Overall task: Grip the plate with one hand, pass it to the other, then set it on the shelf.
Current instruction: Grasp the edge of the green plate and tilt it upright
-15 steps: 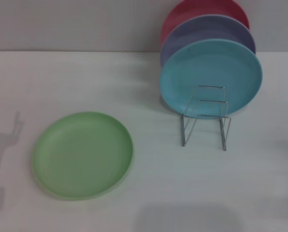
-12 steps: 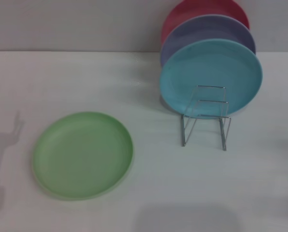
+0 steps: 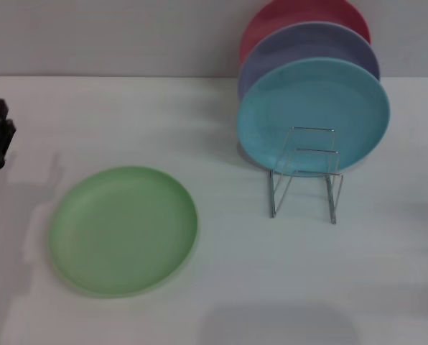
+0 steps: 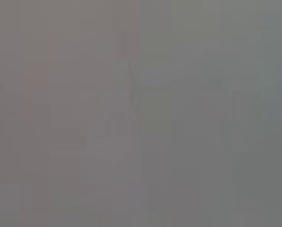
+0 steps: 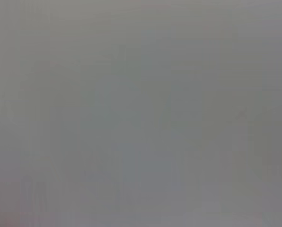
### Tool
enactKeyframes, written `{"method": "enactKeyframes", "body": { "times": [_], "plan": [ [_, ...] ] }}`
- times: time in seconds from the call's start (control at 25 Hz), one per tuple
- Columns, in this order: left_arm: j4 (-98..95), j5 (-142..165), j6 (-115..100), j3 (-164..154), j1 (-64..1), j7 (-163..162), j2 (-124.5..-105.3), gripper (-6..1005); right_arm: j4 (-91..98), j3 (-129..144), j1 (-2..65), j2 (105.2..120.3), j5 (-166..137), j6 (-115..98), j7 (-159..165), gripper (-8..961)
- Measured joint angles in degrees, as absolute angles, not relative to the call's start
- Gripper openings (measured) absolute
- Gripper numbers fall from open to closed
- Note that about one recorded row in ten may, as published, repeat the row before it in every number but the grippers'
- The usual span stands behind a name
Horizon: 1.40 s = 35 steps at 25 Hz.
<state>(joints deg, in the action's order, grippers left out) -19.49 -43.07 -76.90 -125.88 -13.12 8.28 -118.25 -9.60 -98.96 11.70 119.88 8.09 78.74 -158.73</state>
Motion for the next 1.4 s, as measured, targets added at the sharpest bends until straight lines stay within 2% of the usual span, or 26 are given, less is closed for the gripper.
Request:
{"method": "enactKeyframes", "body": {
  "times": [0.04,0.12,0.16,0.24,0.32,0.4,0.56,0.6,0.68,0.76,0.8,0.88,0.96,1.0,1.04,1.08,1.4],
  "plan": [
    [-28.25,-42.43,-69.82,-125.56,-12.16,9.09,-115.93,790,-9.26,-98.96,11.98,119.86,8.09,78.73,-158.68,817],
    [-35.06,-40.46,-62.45,-124.17,-10.91,8.92,-113.59,790,-9.22,-98.97,12.06,119.84,8.09,78.73,-158.67,817],
    [-35.06,-40.46,-62.45,-124.17,-10.91,8.92,-113.59,790,-9.22,-98.97,12.06,119.84,8.09,78.73,-158.67,817],
    [-44.11,-35.94,-51.25,-119.79,-8.95,8.72,-111.73,791,-9.21,-98.97,12.17,119.83,8.09,78.73,-158.63,818],
    [-49.67,-31.67,-43.93,-115.78,-7.38,8.83,-111.35,791,-9.2,-98.97,12.36,119.82,8.09,78.72,-158.37,818],
    [-59.22,-23.62,-32.53,-108.68,-4.54,8.74,-112.27,791,-9.07,-98.97,12.72,119.8,8.09,78.29,-158.04,818],
    [-67.31,-20.41,-21.39,-105.36,-2.98,7.72,-112.94,792,-8.95,-98.97,13.09,119.73,8.09,77.64,-158.0,817],
    [-74.86,-19.83,-9.17,-103.25,-2.58,6.98,-112.84,792,-8.78,-98.98,13.32,119.71,8.09,77.42,-157.99,817],
    [-83.0,-21.28,7.71,-100.13,-4.05,6.65,-112.44,791,-8.69,-98.98,13.39,119.7,8.09,77.4,-157.98,818],
    [-83.74,-21.54,9.58,-99.75,-4.27,6.65,-112.42,788,-8.61,-98.97,13.48,119.7,8.09,77.4,-157.98,818],
    [-87.99,-25.62,25.44,-94.61,-7.3,8.76,-112.84,786,-8.61,-98.97,13.53,119.7,8.1,77.4,-157.97,818],
    [-89.16,-29.19,33.1,-91.18,-9.29,12.22,-113.45,787,-8.61,-98.99,13.54,119.7,8.11,77.4,-157.97,818],
    [-89.1,-35.73,43.23,-85.15,-12.07,19.32,-114.94,789,-8.61,-99.04,13.54,119.7,8.14,77.4,-157.96,818],
    [-87.86,-39.45,50.88,-79.81,-14.32,25.29,-116.47,790,-8.61,-99.04,13.54,119.7,8.15,77.4,-157.95,817],
    [-87.86,-39.45,50.88,-79.81,-14.32,25.29,-116.47,790,-8.61,-99.04,13.54,119.7,8.15,77.4,-157.95,817],
    [-86.07,-41.22,56.76,-74.85,-16.34,30.13,-117.92,791,-8.61,-99.05,13.53,119.7,8.16,77.4,-157.95,817],
    [-79.01,-41.05,62.49,-73.62,-17.26,32.72,-118.11,792,-8.61,-98.99,13.12,119.74,8.17,77.49,-157.94,818]
  ]
}}
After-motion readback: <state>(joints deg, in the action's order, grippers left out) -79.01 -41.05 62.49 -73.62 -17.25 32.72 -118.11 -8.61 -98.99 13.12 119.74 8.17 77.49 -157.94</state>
